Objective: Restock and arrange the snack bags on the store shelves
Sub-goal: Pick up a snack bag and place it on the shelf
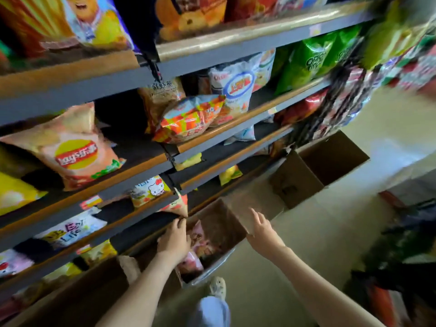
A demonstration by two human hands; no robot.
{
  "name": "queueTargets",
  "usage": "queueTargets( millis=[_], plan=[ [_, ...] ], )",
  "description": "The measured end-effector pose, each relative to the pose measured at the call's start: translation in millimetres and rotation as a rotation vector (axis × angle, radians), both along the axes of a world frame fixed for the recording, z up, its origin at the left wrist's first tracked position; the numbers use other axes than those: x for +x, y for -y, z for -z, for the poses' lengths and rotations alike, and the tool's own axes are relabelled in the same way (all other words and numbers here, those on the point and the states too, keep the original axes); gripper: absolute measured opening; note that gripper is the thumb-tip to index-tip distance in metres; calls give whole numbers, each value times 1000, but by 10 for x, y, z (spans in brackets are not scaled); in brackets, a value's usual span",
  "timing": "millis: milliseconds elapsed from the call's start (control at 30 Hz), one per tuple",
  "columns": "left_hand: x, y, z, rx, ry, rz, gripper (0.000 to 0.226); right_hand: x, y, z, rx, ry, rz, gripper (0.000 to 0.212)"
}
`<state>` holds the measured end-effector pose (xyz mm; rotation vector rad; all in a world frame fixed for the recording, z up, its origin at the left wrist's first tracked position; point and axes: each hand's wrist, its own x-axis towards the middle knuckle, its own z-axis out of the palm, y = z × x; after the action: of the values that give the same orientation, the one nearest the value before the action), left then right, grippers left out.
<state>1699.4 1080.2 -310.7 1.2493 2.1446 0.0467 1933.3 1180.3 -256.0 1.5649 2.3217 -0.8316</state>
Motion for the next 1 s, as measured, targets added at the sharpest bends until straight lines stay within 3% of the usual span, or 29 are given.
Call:
queueTargets(
  millis=[333,700,833,900,1000],
  plan=[
    [-189,-705,1528,-128,-98,-230,58,-134,-1026,1665,-32,52,-200,79],
    [180,-255,4099,-304,51,-582,75,-434,-702,4501,-196,-13,-350,80],
    [301,-182,4808,-262,85,-757,97,-512,-526,5364,-257,-85,-371,67],
    [347,-179,4979,-179,73,-854,100,-610,-444,5592,-369,-192,-268,67],
    [389,-207,5047,10,81,-871,86,-779,-357,5738,-618,-435,-20,98]
  ],
)
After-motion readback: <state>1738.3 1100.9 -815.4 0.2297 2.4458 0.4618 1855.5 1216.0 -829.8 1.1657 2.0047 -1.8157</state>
